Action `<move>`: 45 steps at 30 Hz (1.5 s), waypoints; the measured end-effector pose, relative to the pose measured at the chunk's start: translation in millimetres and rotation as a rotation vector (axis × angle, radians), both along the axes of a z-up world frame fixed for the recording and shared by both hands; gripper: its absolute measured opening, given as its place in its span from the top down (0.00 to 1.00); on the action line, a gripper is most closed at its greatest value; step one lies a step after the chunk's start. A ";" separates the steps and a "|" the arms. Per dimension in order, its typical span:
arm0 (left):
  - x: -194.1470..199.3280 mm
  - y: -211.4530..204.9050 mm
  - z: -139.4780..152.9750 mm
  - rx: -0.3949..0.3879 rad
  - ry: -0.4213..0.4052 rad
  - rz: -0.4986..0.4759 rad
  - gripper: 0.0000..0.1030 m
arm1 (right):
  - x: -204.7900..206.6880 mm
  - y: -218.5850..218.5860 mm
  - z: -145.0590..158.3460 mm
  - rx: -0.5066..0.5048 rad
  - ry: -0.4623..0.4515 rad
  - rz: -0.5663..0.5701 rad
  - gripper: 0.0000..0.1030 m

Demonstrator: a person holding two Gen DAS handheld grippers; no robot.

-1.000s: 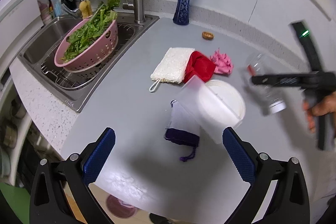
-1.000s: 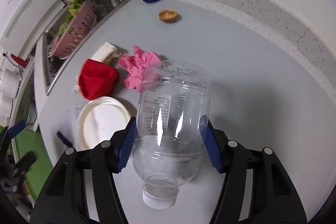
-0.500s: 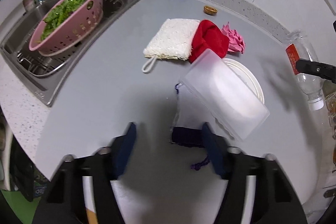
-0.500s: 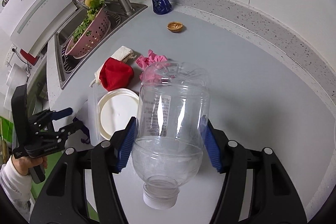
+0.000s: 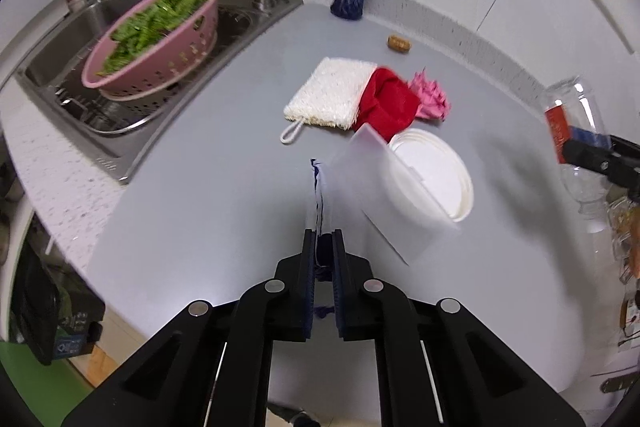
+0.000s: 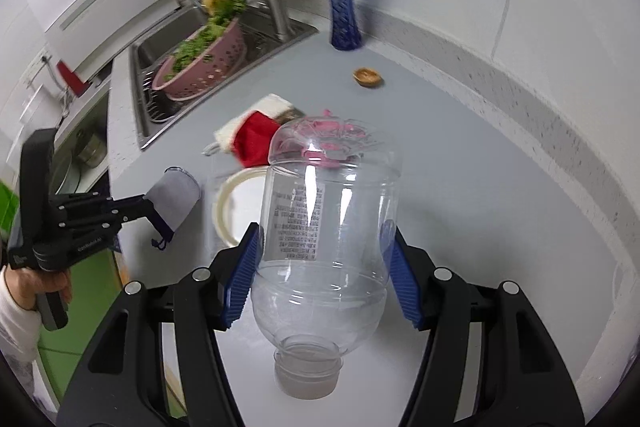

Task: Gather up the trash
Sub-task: 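Carry the bottle and bag to the pink bin and release both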

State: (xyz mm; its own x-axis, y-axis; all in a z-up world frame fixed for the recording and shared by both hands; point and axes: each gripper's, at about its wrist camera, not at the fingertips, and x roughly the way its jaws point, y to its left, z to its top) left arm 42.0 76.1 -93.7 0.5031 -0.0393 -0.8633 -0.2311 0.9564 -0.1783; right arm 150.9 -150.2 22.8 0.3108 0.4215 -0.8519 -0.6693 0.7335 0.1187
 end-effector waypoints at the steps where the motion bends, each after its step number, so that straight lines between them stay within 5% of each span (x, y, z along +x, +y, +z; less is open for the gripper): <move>1: -6.0 -0.1 6.7 0.002 -0.010 0.005 0.92 | -5.6 2.8 5.1 0.006 -0.008 0.018 0.42; 14: -131.7 24.5 82.5 0.086 -0.092 0.237 0.92 | -119.1 104.2 47.9 0.084 -0.079 0.417 0.42; 23: -245.9 65.1 50.7 0.090 -0.022 0.521 0.92 | -219.9 214.6 6.0 0.073 -0.002 0.754 0.42; 29: -301.1 95.9 -39.4 0.039 0.038 0.624 0.92 | -290.1 265.9 -83.1 -0.014 0.023 0.903 0.42; 40: -340.1 148.5 -296.5 -0.108 0.153 0.724 0.90 | -322.0 298.8 -299.4 -0.158 0.105 0.881 0.44; 41: -343.5 152.6 -314.7 -0.100 0.156 0.750 0.86 | -323.3 300.3 -316.1 -0.167 0.112 0.878 0.44; 42: -345.9 155.2 -325.8 -0.100 0.156 0.768 0.54 | -325.2 301.8 -330.8 -0.175 0.114 0.881 0.44; 43: -349.3 157.9 -335.1 -0.115 0.136 0.776 0.05 | -324.6 305.8 -341.6 -0.182 0.114 0.887 0.44; 45: -354.3 161.0 -354.7 -0.126 0.126 0.785 0.05 | -330.0 309.7 -364.9 -0.198 0.111 0.908 0.44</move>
